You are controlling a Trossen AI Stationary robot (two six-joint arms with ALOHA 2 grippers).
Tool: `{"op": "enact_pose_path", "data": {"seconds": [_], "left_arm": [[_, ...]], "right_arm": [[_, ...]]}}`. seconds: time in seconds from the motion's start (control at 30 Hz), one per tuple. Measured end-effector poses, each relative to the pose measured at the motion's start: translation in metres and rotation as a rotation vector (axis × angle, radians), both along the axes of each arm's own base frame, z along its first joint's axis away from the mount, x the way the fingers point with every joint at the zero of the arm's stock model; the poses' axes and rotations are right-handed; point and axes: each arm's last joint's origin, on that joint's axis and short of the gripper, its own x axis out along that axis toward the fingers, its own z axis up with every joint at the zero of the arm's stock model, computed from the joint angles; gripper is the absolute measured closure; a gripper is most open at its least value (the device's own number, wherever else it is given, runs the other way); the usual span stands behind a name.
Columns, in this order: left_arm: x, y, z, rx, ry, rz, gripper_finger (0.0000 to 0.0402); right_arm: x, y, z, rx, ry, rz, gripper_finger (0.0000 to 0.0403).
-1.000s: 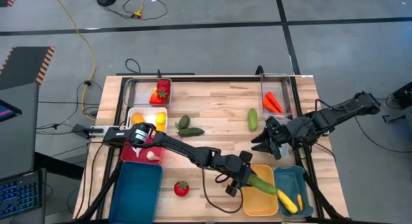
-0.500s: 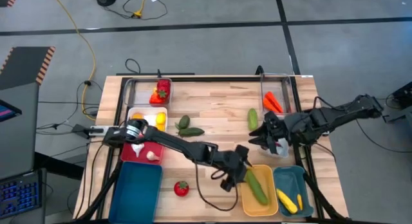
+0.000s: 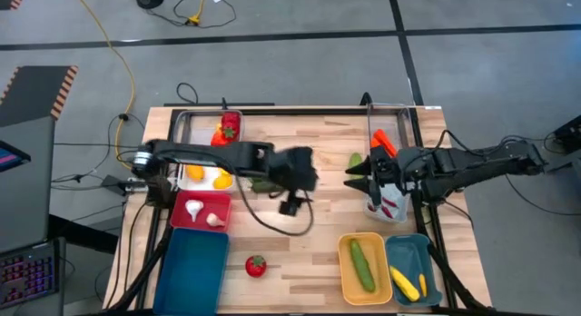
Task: Sort produce into baskets
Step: Put the green cucumber into the yellow bin
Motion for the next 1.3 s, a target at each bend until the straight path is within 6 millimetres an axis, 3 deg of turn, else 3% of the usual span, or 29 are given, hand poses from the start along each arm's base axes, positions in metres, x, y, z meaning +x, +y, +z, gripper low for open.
{"op": "enact_pose_path", "data": {"seconds": [0.27,0.57,0.93,1.3], "left_arm": [[-0.077,0.021,-0.004,0.010,-0.098,0.196,0.0100],[-0.150,0.026,-0.029,0.031,-0.278,0.311,0.0100],[-0.213,0.028,-0.064,-0.011,-0.313,0.380,0.0100],[-0.252,0.028,-0.091,-0.040,-0.425,0.386,0.0100]], "right_arm": [[0.018,-0.016,-0.009,-0.006,0.071,-0.094,0.0159],[0.049,-0.036,0.005,-0.058,0.277,-0.204,0.0159],[0.077,-0.056,0.013,-0.042,0.309,-0.271,0.0159],[0.077,-0.065,0.013,-0.025,0.297,-0.289,0.0141]]}}
